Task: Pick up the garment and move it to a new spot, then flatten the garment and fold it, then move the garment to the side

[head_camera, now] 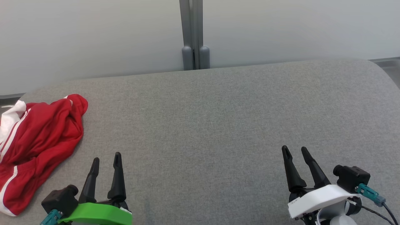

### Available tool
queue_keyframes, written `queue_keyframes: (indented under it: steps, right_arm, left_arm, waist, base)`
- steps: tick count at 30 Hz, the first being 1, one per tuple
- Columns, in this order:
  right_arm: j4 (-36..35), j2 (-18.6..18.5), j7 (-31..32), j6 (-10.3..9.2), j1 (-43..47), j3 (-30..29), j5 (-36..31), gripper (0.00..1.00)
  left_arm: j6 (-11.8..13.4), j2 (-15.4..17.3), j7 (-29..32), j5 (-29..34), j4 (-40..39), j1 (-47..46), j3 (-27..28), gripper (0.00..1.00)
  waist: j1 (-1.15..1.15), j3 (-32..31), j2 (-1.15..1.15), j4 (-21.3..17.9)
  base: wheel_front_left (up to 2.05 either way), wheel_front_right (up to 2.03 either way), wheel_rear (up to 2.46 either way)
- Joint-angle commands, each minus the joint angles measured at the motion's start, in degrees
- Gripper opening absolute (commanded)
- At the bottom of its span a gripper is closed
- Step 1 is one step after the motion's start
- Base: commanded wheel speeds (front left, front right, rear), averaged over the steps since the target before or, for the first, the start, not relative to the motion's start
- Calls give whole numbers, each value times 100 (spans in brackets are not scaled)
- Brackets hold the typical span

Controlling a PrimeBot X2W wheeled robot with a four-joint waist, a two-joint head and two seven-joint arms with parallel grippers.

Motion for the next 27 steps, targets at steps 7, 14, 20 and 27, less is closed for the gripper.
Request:
queue_keyframes:
  steps: [7,14,20,27]
  right_arm:
    - [-163,-32,-144,1,69,63,-500,100]
    - [-215,-35,-233,1,121,29,-879,100]
    - [-262,-38,-302,1,169,-38,-1168,100]
    - [-305,-38,-391,2,207,-113,-1495,100]
  left_arm:
    - [55,48,-136,496,-72,73,-47,100]
    - [18,51,-225,876,-27,114,-131,100]
    - [-41,52,-298,1190,56,159,-154,100]
    - [-59,54,-385,1442,64,175,-146,100]
  waist:
    - [0,-34,0,-30]
    - [0,-72,0,-43]
    - [0,-88,0,-61]
    - [0,-83,0,-72]
  base:
    - [0,0,0]
    - [0,0,0]
    - [0,0,0]
    - [0,0,0]
